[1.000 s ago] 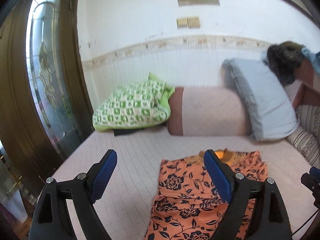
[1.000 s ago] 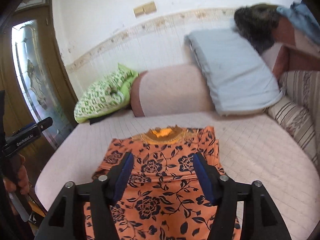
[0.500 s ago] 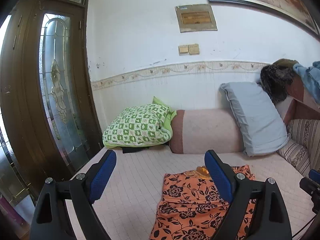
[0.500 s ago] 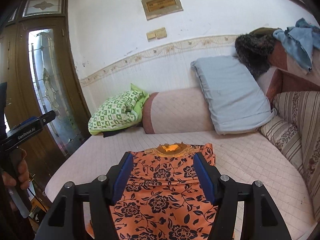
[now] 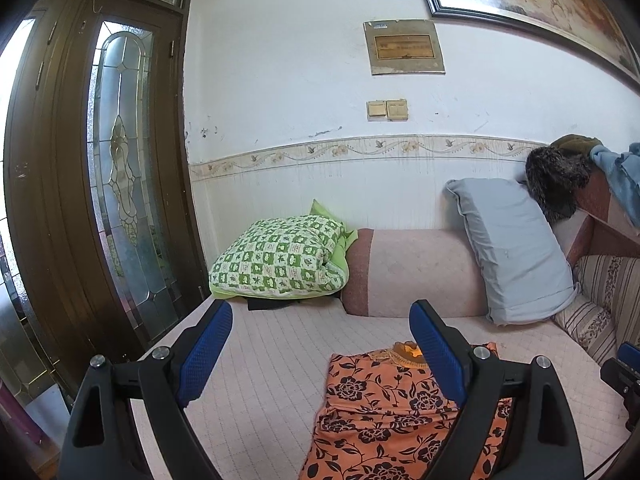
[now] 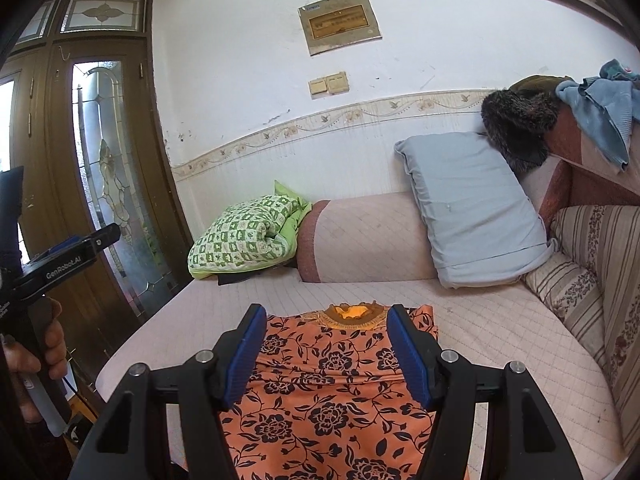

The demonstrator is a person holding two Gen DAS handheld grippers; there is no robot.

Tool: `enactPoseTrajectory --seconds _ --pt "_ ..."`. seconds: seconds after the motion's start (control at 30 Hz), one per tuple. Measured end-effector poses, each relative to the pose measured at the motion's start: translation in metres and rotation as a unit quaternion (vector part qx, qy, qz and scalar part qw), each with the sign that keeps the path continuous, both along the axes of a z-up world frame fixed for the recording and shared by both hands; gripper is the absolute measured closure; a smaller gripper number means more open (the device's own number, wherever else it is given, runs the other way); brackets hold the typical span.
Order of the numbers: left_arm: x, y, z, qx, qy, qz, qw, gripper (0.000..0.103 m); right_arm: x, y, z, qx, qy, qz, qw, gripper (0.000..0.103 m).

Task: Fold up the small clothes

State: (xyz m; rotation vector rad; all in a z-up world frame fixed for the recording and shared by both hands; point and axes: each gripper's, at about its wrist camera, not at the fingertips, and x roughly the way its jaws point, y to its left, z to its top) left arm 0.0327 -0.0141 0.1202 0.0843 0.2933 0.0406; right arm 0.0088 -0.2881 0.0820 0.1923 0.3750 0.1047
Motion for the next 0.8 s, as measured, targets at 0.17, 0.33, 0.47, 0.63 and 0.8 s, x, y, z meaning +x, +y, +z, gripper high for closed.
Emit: enactPoseTrajectory --seconds 0.17,0.33,0.47,0.63,0.8 --pt "0.002 0.001 -0.002 -0.001 0.003 0.0 1.0 0.013 0.003 0.005 0.0 -0.003 0.005 0.002 1.0 0.037" --pt "0.002 0.004 -0.002 -0.008 0.002 -0.001 1.0 0.013 0.004 0.011 0.001 -0.009 0.003 0.004 1.0 0.037" --pt "0.002 0.004 -0.002 -0.01 0.003 -0.002 0.9999 0.013 0.003 0.014 0.004 -0.011 -0.002 0.006 1.0 0.037" --pt "0.002 0.006 -0.004 -0.012 0.004 0.0 0.9999 0.013 0.0 0.019 0.005 -0.014 -0.003 0.007 1.0 0.037" --pt "0.002 0.006 -0.008 -0.012 0.008 0.002 0.9999 0.013 0.001 0.025 0.003 -0.028 0.001 0.008 1.0 0.037"
